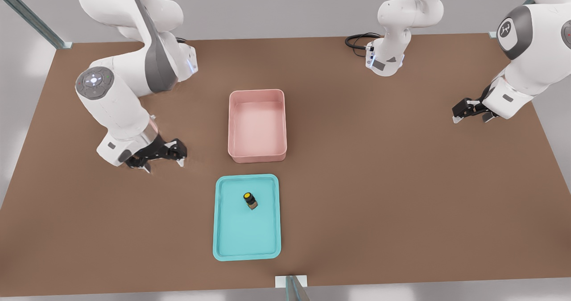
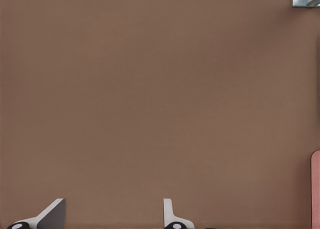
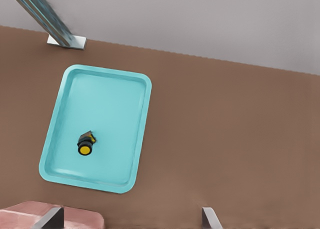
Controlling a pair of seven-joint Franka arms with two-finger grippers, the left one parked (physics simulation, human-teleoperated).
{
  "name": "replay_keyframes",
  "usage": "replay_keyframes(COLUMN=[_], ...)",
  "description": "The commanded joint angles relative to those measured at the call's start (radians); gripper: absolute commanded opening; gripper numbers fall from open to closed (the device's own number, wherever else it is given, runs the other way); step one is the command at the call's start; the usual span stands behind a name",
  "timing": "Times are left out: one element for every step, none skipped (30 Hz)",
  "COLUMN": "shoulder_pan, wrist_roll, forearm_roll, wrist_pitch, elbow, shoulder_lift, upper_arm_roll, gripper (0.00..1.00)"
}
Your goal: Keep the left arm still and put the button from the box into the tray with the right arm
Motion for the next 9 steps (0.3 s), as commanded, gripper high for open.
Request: replay_keyframes(shoulder_pan=[-0.018,-0.012,-0.018,-0.021,-0.030,-0.048,-0.050,-0.053,-0.053], wrist_roll=[-0.091,-0.076,-0.073,-0.067,-0.045,-0.045,-0.048,-0.051,-0.051], forearm_roll=[-0.001,0.004,0.006,0.001,0.003,0.004,0.003,0.003,0.000], wrist_pitch=[-0.362,-0.367,-0.422,-0.434,-0.467,-0.470,-0.470,-0.470,-0.470], elbow=[0.027,0.028,0.080,0.091,0.091,0.100,0.116,0.117,0.117], shoulder_lift=[-0.030,-0.060,-0.028,-0.025,-0.020,0.007,0.006,0.006,0.006], upper_arm_roll=[-0.006,-0.008,-0.009,-0.009,-0.011,-0.002,-0.002,-0.005,-0.006], gripper=[1.00,1.00,1.00,1.00,1.00,1.00,1.00,1.00,1.00])
